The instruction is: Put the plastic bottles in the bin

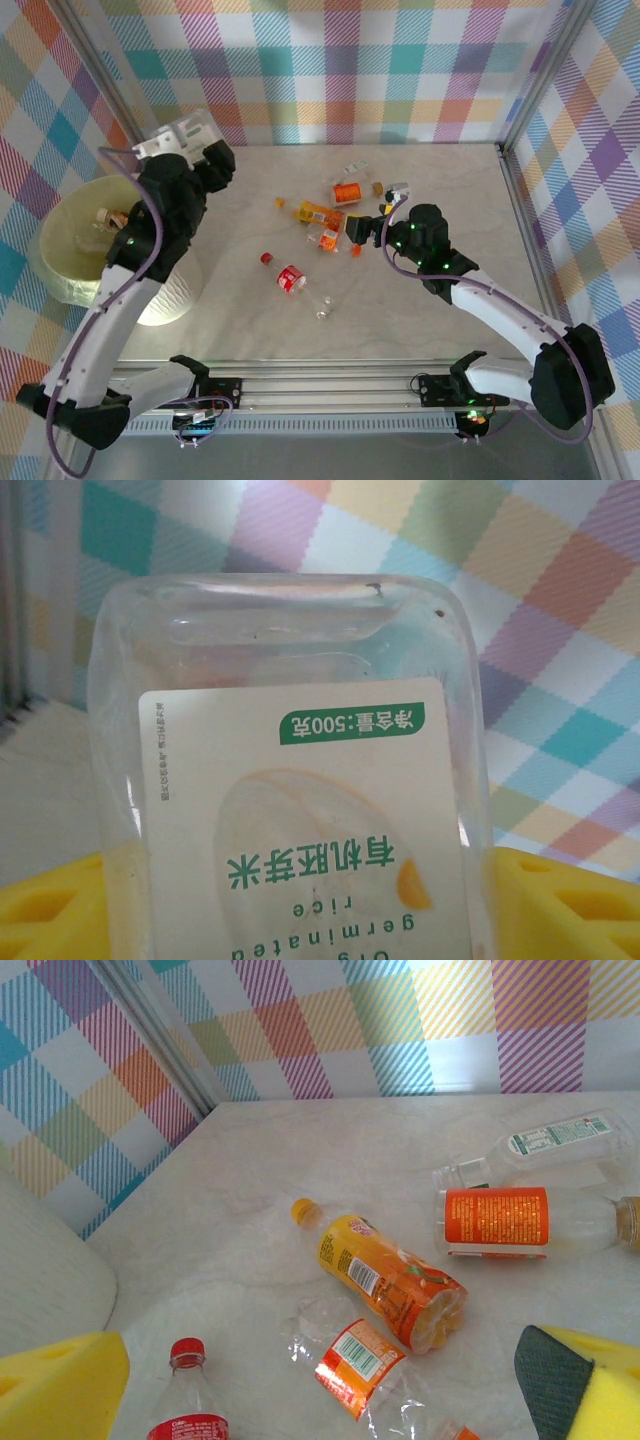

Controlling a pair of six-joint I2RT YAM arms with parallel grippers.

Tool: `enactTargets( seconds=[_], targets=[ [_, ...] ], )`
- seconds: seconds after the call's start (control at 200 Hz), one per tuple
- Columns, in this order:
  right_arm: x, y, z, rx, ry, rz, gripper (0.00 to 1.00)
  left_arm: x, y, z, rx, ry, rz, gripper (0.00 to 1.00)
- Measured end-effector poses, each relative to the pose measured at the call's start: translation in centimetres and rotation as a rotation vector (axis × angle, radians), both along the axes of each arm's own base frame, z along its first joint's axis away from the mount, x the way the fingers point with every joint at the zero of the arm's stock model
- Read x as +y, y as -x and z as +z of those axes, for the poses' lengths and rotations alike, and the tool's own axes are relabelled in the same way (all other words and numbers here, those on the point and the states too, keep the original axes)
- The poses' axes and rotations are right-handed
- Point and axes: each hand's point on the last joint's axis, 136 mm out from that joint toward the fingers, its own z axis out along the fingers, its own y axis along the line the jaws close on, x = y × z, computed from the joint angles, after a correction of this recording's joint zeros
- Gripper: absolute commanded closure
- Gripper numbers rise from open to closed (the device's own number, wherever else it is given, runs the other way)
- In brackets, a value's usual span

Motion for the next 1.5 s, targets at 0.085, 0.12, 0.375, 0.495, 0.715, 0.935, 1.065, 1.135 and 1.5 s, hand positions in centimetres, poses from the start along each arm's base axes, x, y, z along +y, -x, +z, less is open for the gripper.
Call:
enactTargets(
  seconds=[0.085, 0.12, 0.375, 0.495, 0.715, 0.935, 1.065, 1.135, 1.5],
  targets=[
    [0.1, -0.2, -0.2, 0.005, 0.002, 0.0, 0.0, 1.9, 1.5, 1.3, -0.024, -0.038, 0.054, 0.37],
    [0.3, -0.3, -0.2, 0.007, 0.003, 0.003, 0.0, 2.8, 2.1, 1.7, -0.03, -0.054, 0.082, 0.37],
    [1.3, -1.0, 0.0, 0.021, -0.01, 0.027, 0.0, 10.0, 5.2, 1.7, 0.023, -0.133, 0.365, 0.38],
    [1.6, -1.1, -0.1, 0.032, -0.017, 0.037, 0.0, 14.1, 6.5, 0.3, 0.093, -0.154, 0.524, 0.38],
    [1.6, -1.1, -0.2, 0.036, -0.018, 0.04, 0.0, 19.1, 8.8, -1.8, 0.167, -0.123, 0.705, 0.38],
    [1.6, -1.1, -0.1, 0.036, -0.019, 0.04, 0.0, 21.7, 10.1, -4.7, 0.248, -0.061, 0.801, 0.38],
    [1.6, -1.1, 0.1, 0.036, -0.018, 0.039, 0.0, 23.4, 11.4, -5.8, 0.286, -0.032, 0.863, 0.38],
    [1.7, -1.2, 0.3, 0.032, -0.02, 0.039, 0.0, 24.2, 12.1, -6.1, 0.301, -0.018, 0.894, 0.37],
    [2.1, -2.0, 0.3, 0.057, -0.037, 0.028, 0.0, 24.6, 12.0, -7.8, 0.354, 0.027, 0.878, 0.32]
  ],
)
